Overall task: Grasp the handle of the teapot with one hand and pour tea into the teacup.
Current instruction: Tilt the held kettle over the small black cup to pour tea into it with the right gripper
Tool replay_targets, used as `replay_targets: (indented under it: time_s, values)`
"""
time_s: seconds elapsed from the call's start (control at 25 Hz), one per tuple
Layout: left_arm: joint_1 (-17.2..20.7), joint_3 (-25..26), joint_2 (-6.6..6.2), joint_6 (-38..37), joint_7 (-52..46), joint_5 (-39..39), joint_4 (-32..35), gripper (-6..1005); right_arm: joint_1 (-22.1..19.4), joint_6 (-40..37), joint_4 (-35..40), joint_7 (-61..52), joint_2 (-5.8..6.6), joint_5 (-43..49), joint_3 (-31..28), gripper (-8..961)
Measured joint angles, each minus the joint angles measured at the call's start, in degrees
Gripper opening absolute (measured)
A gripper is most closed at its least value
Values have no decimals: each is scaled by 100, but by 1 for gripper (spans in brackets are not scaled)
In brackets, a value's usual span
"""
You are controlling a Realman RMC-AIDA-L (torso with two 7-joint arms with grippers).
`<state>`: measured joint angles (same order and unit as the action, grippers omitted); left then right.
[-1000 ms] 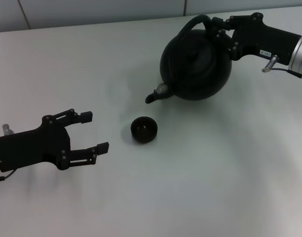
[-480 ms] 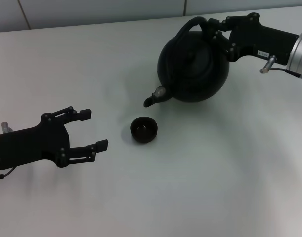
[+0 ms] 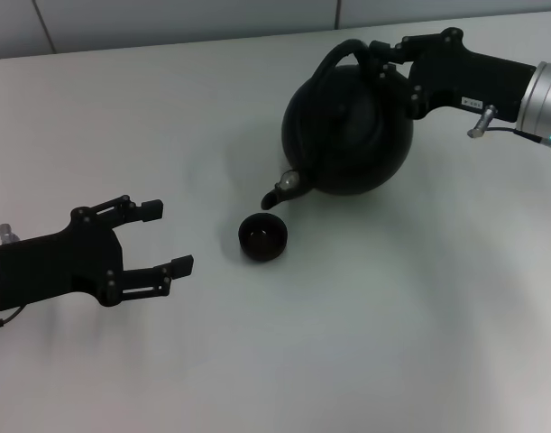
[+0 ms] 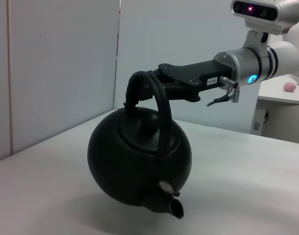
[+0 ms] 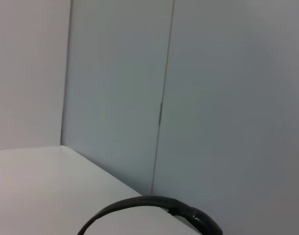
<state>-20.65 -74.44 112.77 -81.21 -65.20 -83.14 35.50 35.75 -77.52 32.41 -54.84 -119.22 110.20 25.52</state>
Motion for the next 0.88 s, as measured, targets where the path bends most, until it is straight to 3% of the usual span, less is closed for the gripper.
replay_targets:
  time_s: [0.88]
  values:
    - [7, 0, 4, 10, 42, 0, -11, 870, -70, -149, 297, -45, -6, -8, 124, 132]
